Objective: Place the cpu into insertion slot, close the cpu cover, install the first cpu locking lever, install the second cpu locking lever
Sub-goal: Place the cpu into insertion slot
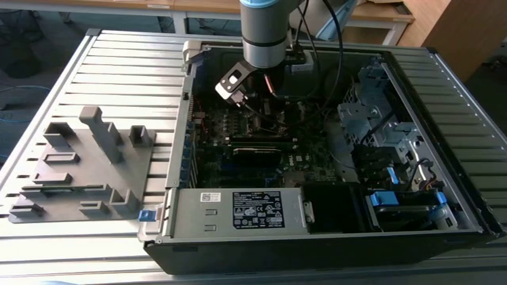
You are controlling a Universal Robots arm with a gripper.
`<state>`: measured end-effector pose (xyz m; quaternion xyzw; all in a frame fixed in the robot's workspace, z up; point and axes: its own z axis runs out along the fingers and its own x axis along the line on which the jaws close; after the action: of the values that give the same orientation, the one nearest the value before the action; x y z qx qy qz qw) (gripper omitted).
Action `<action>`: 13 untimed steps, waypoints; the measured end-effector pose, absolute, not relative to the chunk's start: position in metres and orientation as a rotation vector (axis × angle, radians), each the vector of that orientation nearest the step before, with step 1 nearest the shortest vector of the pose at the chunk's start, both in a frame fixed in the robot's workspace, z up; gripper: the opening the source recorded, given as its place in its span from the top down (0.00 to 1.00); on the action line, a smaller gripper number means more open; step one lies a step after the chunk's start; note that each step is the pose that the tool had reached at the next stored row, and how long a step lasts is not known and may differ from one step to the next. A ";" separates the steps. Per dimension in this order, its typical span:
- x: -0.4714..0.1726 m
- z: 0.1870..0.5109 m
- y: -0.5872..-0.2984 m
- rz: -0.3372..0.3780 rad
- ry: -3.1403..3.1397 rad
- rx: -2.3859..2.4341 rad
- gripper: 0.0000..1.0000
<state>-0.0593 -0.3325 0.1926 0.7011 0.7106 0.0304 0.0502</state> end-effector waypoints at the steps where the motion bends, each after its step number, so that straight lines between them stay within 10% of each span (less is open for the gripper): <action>1: -0.059 0.193 -0.332 0.093 2.164 2.135 0.46; 13: -0.059 0.191 -0.332 0.095 2.164 2.135 0.46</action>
<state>-0.0593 -0.3321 0.1914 0.7012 0.7105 0.0313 0.0500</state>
